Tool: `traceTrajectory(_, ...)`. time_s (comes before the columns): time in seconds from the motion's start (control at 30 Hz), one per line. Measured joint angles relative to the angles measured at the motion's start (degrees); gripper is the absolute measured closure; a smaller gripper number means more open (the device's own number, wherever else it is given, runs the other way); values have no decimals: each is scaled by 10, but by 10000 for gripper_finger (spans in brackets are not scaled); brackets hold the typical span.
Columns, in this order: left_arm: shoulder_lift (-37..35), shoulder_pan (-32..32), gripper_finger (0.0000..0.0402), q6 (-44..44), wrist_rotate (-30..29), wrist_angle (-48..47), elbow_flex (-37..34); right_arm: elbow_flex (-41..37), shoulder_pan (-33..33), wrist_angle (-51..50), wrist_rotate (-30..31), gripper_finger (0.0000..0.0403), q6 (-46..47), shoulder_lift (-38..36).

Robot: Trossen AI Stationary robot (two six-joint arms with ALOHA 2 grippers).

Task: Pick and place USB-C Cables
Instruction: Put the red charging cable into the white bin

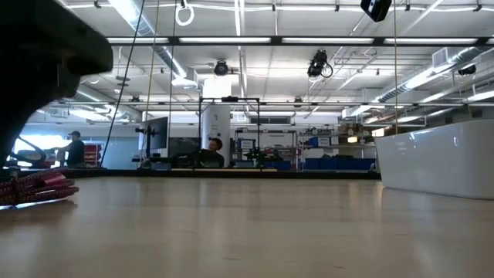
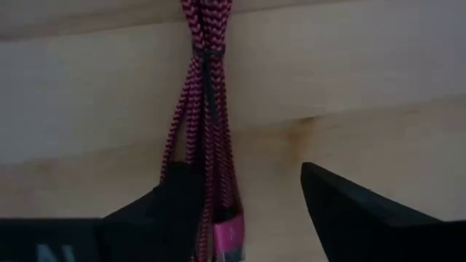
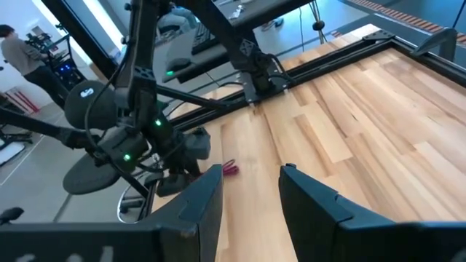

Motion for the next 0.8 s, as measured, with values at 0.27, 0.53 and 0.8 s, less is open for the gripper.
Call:
traceTrajectory(0.27, 9, 17, 283, 54, 19, -16, 0, 0, 15, -9, 0, 262, 5, 0)
traceTrajectory(0.53, -26, 17, 381, 109, -30, -48, 23, -48, 43, -14, -19, 262, 38, 0)
traceTrajectory(0.8, -76, 28, 384, 302, -250, -34, 145, -154, 43, 103, -94, 252, 153, 15)
